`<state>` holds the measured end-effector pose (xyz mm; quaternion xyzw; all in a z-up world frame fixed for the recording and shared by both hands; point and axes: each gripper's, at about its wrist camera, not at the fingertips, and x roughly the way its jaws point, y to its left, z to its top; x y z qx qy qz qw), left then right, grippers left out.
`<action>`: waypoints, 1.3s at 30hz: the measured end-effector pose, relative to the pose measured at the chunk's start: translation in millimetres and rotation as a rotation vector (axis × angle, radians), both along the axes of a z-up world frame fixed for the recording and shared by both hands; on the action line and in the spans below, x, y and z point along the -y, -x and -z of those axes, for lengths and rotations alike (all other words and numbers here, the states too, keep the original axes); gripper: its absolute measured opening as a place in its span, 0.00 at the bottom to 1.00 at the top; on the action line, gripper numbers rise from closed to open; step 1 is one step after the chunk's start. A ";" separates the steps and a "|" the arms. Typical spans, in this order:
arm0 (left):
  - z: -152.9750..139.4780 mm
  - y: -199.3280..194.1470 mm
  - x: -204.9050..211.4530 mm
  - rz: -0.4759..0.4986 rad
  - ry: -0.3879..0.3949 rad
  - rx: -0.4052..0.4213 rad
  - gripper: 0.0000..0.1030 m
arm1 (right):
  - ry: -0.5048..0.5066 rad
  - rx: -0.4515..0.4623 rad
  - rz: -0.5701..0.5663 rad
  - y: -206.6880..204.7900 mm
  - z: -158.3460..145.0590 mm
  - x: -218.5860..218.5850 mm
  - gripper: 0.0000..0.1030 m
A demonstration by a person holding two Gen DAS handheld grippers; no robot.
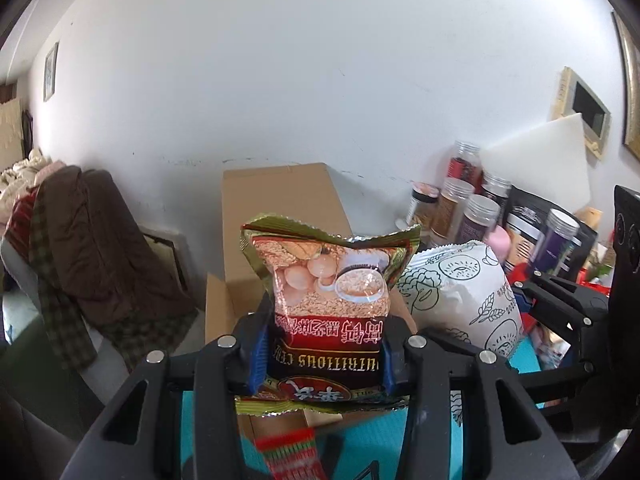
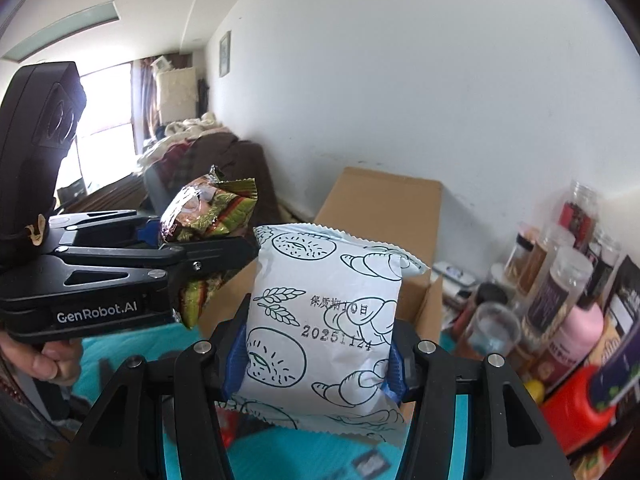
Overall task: Organize snacks
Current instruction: 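Carry the nut bag with the left tool while the right tool carries the pastry packet to the box, then release the nut bag into the box with the left tool while the right tool releases the pastry packet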
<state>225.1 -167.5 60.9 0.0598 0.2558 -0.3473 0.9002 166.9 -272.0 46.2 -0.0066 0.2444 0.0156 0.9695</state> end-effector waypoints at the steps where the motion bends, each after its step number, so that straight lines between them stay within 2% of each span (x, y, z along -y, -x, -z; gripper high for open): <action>1: -1.5 -7.2 5.8 -0.011 -0.009 0.001 0.41 | -0.003 0.002 0.003 -4.1 -0.9 3.2 0.53; 5: -2.4 -28.6 24.0 -0.014 -0.015 -0.012 0.41 | -0.015 0.010 0.021 -22.9 -4.8 16.9 0.53; 12: 16.9 -63.0 54.0 -0.025 -0.064 -0.076 0.41 | -0.053 -0.015 0.044 -50.7 4.0 38.5 0.53; 18: 46.6 -81.7 72.9 -0.047 -0.130 -0.123 0.41 | -0.062 -0.071 0.038 -74.3 29.5 52.5 0.53; 22: 65.1 -92.4 80.0 -0.046 -0.162 -0.175 0.41 | -0.110 -0.126 0.032 -85.3 49.4 60.2 0.53; 26: 79.3 -102.3 84.5 -0.055 -0.190 -0.207 0.41 | -0.085 -0.165 0.044 -95.5 59.3 59.7 0.53; 30: 89.8 -109.1 89.5 -0.065 -0.225 -0.218 0.41 | -0.148 -0.219 0.028 -110.0 74.5 64.7 0.53; 39: 117.5 -126.4 97.3 -0.092 -0.314 -0.303 0.41 | -0.121 -0.312 0.074 -131.8 96.9 66.1 0.54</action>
